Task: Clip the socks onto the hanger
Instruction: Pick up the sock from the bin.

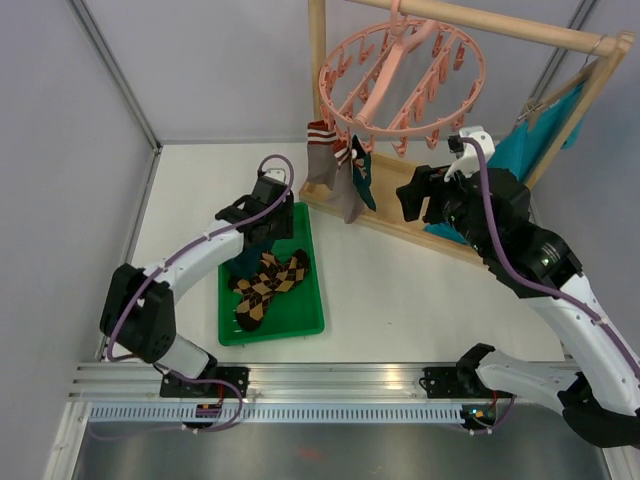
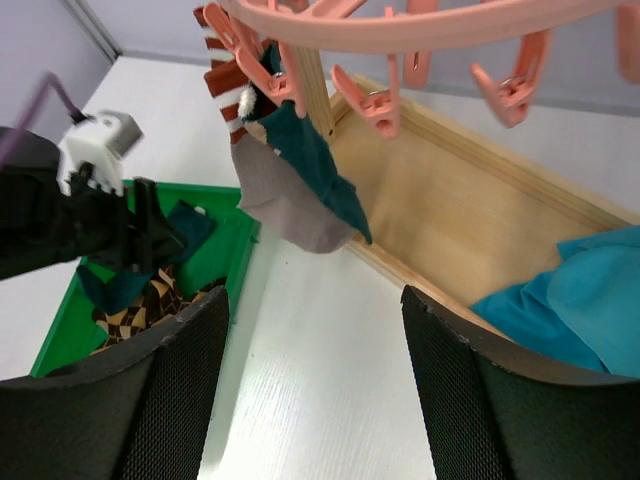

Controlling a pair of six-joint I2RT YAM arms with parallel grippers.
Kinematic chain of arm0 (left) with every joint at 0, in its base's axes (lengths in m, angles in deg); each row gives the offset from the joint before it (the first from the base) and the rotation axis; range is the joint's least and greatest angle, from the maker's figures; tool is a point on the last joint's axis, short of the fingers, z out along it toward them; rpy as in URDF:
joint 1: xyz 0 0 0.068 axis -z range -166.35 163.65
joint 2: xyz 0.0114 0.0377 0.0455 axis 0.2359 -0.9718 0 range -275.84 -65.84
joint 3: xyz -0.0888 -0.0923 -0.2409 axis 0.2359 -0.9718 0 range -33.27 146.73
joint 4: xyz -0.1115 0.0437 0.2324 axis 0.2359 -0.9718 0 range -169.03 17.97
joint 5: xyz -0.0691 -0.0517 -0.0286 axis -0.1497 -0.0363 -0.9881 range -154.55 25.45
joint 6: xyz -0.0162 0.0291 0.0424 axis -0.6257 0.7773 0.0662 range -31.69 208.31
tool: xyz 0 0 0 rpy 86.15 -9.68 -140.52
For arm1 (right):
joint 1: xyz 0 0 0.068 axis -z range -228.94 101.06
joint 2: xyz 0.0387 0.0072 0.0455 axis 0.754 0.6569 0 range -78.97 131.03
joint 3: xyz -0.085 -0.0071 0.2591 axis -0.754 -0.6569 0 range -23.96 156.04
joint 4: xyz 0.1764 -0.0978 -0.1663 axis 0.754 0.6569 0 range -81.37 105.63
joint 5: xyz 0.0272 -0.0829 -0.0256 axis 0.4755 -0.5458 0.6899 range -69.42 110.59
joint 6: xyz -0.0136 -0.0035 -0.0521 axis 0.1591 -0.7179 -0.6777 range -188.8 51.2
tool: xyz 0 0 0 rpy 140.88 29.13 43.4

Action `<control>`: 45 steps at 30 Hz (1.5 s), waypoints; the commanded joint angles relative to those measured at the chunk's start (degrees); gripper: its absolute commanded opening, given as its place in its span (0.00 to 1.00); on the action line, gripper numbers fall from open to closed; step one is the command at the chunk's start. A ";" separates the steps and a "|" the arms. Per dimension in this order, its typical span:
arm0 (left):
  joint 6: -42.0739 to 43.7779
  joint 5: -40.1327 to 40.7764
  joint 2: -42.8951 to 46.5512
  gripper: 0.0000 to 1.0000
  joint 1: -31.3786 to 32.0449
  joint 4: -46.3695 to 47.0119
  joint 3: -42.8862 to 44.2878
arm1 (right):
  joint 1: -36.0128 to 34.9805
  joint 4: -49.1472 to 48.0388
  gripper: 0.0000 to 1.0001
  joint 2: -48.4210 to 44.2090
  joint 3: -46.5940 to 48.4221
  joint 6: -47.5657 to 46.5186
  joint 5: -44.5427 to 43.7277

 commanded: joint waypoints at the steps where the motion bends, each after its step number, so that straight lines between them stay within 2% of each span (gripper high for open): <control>1: 2.59 3.71 -2.17 0.61 -0.01 -0.12 0.48 | -0.23 -0.88 0.76 -3.12 2.14 0.33 -2.32; 6: 3.57 3.80 -5.95 0.61 -0.01 -1.17 1.71 | -0.14 -0.44 0.76 -5.32 1.26 0.24 -3.11; 13: 6.46 8.81 -12.44 0.63 -0.09 -1.18 5.04 | -0.23 -1.06 0.76 -5.85 0.38 0.24 -2.23; 22: 8.14 8.98 -22.73 0.62 -1.32 -3.98 14.36 | -0.14 -0.71 0.76 -6.55 -0.41 -0.28 -2.84; 38: 8.31 4.51 -28.54 0.61 -5.01 -4.95 14.19 | -0.23 -0.44 0.77 -7.52 -1.02 -0.37 -2.76; 44: 7.96 2.48 -30.04 0.55 -5.54 -4.34 13.40 | -0.14 -0.62 0.77 -7.69 -0.94 -0.28 -2.32; 45: 7.96 2.22 -30.13 0.51 -5.63 -3.99 13.05 | -0.14 -0.53 0.77 -7.69 -0.76 -0.28 -2.23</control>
